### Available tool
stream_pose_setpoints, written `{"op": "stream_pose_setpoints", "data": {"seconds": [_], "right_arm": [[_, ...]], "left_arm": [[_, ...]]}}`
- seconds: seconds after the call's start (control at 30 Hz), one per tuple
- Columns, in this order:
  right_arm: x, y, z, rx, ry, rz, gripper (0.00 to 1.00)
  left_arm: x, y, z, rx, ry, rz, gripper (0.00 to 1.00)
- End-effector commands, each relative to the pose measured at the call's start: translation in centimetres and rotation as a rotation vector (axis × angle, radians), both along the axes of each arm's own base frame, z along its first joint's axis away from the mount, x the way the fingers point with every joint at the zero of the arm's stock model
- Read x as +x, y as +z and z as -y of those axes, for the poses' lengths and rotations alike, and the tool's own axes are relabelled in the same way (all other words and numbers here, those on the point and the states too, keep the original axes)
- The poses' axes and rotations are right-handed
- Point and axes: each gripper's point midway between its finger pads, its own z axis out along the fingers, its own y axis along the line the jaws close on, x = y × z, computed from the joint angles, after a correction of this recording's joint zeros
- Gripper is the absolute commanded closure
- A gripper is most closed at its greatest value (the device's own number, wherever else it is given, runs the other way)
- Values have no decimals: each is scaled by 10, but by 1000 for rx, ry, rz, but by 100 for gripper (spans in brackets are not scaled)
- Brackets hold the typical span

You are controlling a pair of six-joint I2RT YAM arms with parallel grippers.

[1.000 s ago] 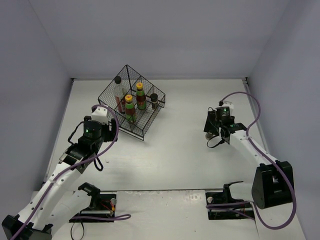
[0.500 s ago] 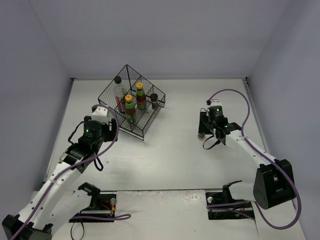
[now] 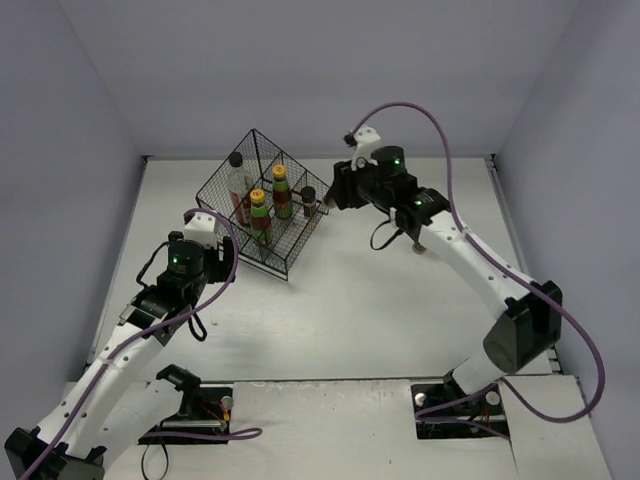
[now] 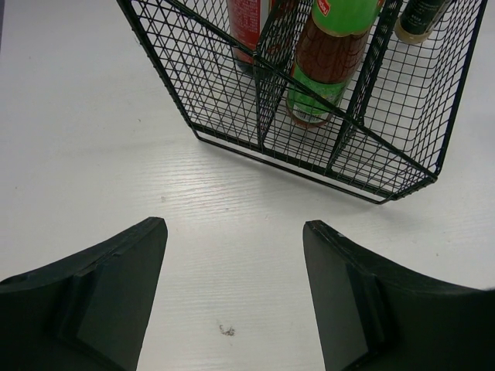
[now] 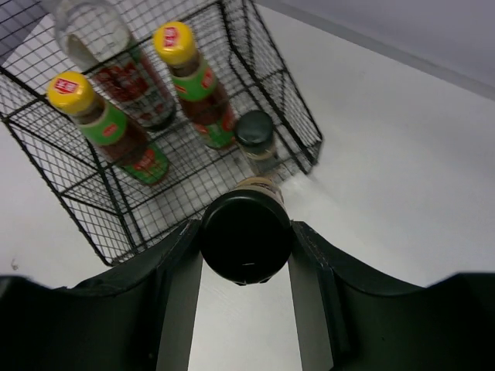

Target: Organize the condiment bottles

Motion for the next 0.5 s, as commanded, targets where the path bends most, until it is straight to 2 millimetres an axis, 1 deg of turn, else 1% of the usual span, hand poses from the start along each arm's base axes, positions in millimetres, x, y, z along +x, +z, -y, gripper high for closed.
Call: {"op": "stream_pose_setpoints", "data": {"seconds": [0.0, 0.03, 0.07, 0.1, 0.17, 0.2, 0.27, 0.3, 0.37, 0.43, 0.47], "right_arm": [[9, 12, -51, 8, 146, 56, 100], [11, 12, -59, 4, 160, 57, 100], [12, 26, -71, 17, 179, 85, 100], [17, 16, -80, 6, 191, 67, 100], [24, 16, -95, 7, 211, 73, 100], [26, 14, -99, 5, 215, 73, 100], [32, 4, -110, -5, 221, 55, 100], [35, 1, -112, -9, 218, 52, 100], [40, -15, -118, -26, 220, 30, 100], [45, -25, -119, -54, 219, 33, 100], [48, -36, -120, -67, 215, 18, 100]], "left_arm": [[9, 20, -3, -10, 22, 69, 29], [9, 20, -3, -8, 21, 70, 29], [9, 20, -4, -7, 25, 70, 29], [9, 20, -4, -7, 25, 70, 29], [9, 20, -5, -7, 27, 70, 29], [9, 21, -5, -8, 28, 73, 29], [9, 22, -5, -10, 27, 75, 29], [9, 21, -6, -9, 30, 74, 29], [9, 21, -5, -10, 27, 74, 29], [9, 22, -5, -12, 24, 75, 29], [9, 22, -5, -12, 24, 74, 29]]}}
